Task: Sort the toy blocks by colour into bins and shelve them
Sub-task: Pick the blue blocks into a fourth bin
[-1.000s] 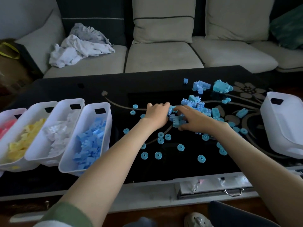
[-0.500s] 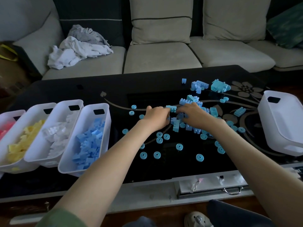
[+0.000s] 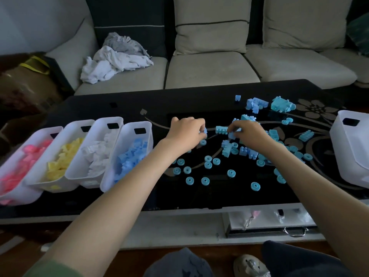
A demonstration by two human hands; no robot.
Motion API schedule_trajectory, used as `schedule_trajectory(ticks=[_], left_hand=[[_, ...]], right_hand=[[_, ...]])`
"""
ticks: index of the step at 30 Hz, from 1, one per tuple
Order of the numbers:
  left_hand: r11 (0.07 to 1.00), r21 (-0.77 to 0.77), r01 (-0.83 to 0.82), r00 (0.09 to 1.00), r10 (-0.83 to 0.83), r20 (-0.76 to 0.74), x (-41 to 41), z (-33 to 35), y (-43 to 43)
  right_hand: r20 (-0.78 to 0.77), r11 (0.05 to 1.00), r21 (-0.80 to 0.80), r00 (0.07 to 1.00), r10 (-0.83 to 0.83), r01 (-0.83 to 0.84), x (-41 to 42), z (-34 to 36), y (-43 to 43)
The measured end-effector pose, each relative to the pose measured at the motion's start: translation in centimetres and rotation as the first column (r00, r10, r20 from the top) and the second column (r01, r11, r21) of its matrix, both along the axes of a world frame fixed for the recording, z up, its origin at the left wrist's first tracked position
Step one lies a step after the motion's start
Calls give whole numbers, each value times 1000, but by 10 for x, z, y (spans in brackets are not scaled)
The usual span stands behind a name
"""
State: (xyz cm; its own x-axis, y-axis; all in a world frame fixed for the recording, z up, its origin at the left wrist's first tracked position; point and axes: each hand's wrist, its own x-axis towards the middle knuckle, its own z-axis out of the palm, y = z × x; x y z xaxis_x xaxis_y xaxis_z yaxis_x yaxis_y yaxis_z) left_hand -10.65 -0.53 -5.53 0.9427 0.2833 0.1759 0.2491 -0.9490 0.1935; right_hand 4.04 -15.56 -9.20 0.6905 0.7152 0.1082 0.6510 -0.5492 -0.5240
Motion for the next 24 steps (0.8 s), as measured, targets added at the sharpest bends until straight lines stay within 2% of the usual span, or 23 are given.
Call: schedule_trajectory(ticks=[4, 7, 10, 12, 14, 16, 18, 20, 24], left_hand=[[997, -33, -64, 998, 65, 18, -41, 17, 21], [985, -74, -159, 986, 162, 41, -74, 29, 40], [945, -138, -297, 952, 304, 35, -111, 34, 62], [918, -149, -367, 930, 362, -59, -133, 31, 76], [908, -166, -384, 914, 349, -206, -150, 24, 82], [911, -171, -375, 909, 324, -263, -157, 16, 83], [917, -155, -367, 913, 324, -248, -159, 13, 80], [913, -203, -353, 929, 316, -194, -162, 11, 78], [898, -267, -351, 935, 322, -146, -165, -3, 74]], right_hand=[[-76, 995, 97, 997, -26, 33, -13, 13, 7], [-135, 972, 234, 990, 44, -11, -43, 32, 31], [-169, 937, 314, 962, 217, -156, -95, 50, 66], [-179, 900, 342, 922, 343, -269, -133, 58, 88], [-147, 858, 322, 874, 464, -401, -167, 60, 106], [-144, 829, 258, 828, 541, -497, -190, 54, 118], [-152, 818, 164, 805, 573, -551, -201, 45, 125], [-132, 805, 65, 794, 593, -590, -205, 36, 128], [-111, 807, -13, 803, 586, -591, -202, 30, 129]])
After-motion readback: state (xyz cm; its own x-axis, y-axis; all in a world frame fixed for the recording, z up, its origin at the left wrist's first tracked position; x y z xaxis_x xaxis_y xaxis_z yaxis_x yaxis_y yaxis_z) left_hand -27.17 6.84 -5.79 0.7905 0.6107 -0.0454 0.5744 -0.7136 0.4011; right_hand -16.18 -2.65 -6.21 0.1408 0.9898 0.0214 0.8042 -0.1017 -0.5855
